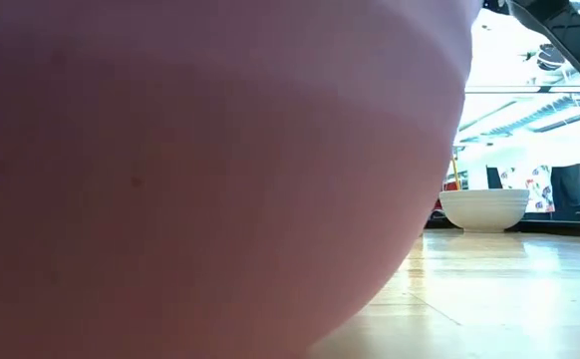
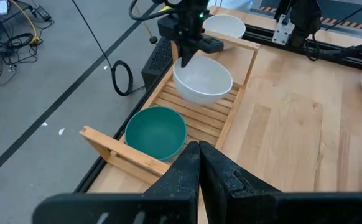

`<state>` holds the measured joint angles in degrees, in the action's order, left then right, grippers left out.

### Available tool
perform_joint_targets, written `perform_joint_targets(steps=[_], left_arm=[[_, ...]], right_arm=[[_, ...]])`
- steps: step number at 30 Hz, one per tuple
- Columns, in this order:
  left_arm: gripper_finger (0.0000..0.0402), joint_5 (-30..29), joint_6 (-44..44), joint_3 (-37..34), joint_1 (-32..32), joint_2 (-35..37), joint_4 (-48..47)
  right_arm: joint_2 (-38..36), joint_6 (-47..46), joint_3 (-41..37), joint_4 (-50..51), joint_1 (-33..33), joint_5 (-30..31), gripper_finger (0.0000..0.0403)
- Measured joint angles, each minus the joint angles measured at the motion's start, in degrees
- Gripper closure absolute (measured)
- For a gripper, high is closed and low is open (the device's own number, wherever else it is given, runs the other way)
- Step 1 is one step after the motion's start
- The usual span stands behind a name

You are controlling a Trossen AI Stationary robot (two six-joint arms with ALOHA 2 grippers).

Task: Place and stack bowls onto a shelf
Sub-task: Put the middle right white bowl on the shelf

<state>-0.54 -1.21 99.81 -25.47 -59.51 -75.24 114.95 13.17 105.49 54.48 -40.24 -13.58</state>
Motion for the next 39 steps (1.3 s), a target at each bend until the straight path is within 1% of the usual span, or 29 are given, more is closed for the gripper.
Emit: perform_joint_targets(steps=[5,13,17,25,31,39], left_arm=[[0.0394,0.0,0.1,0.0,0.0,0.0,0.0],[0.0394,0.1,1.4,0.0,0.0,0.0,0.0],[0.0394,0.1,1.6,0.0,0.0,0.0,0.0],[0.0394,0.3,1.8,0.0,0.0,0.0,0.0],[0.0394,0.3,1.8,0.0,0.0,0.0,0.0],[0.0394,0.2,1.7,0.0,0.0,0.0,0.0]], right_arm=[[1.6,0.2,0.0,0.4,-2.0,0.1,0.0403],[5.2,1.4,0.0,0.8,-2.9,0.4,0.0403],[7.2,1.5,0.0,1.4,-2.8,6.2,0.0403],[7.7,2.5,0.0,0.6,-2.8,7.4,0.0401],[7.8,2.6,0.0,0.2,-2.8,7.9,0.0375],[7.8,2.8,0.0,0.0,-2.8,8.1,0.0312]])
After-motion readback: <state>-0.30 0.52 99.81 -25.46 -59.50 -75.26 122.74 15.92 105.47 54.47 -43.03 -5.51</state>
